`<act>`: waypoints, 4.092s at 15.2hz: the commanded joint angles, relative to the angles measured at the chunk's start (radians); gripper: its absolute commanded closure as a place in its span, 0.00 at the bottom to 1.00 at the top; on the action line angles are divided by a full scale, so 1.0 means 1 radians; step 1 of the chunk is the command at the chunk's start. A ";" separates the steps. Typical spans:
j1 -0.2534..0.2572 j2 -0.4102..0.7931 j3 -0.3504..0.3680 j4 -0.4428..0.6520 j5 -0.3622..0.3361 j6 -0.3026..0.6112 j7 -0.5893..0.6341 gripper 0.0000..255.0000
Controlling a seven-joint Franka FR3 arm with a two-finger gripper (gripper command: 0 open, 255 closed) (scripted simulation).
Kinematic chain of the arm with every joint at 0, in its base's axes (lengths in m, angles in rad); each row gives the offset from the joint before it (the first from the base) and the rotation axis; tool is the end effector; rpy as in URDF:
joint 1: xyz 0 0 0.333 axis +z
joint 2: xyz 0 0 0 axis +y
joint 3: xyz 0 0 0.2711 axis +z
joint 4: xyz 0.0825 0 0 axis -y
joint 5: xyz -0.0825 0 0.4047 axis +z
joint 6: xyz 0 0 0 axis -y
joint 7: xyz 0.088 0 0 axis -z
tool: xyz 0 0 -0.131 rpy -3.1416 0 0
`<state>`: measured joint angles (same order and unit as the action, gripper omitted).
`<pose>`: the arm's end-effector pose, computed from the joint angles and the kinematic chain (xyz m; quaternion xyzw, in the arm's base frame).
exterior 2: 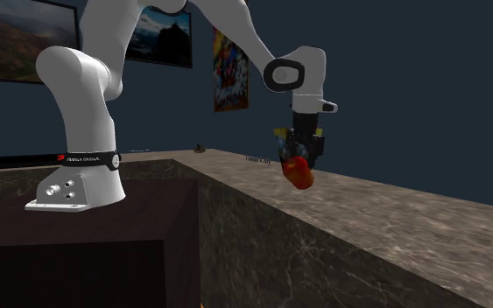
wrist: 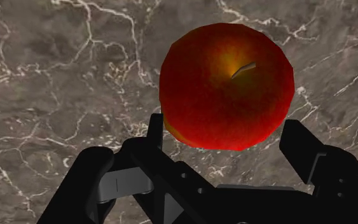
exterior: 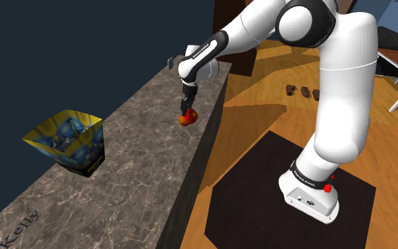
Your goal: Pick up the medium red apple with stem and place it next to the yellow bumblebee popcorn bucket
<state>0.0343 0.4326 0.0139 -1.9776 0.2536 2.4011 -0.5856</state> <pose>0.6066 0.0353 0.1672 -0.9717 -0.2194 -0.0188 0.0859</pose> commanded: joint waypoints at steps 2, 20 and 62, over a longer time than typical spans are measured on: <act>0.002 -0.028 -0.003 0.006 -0.007 -0.033 0.010 1.00; 0.004 -0.167 -0.015 0.066 -0.039 -0.230 0.058 1.00; 0.161 -0.144 0.077 0.494 -0.105 -0.584 0.390 1.00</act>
<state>0.1813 0.2737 0.0836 -1.5018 0.1525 1.8155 -0.2184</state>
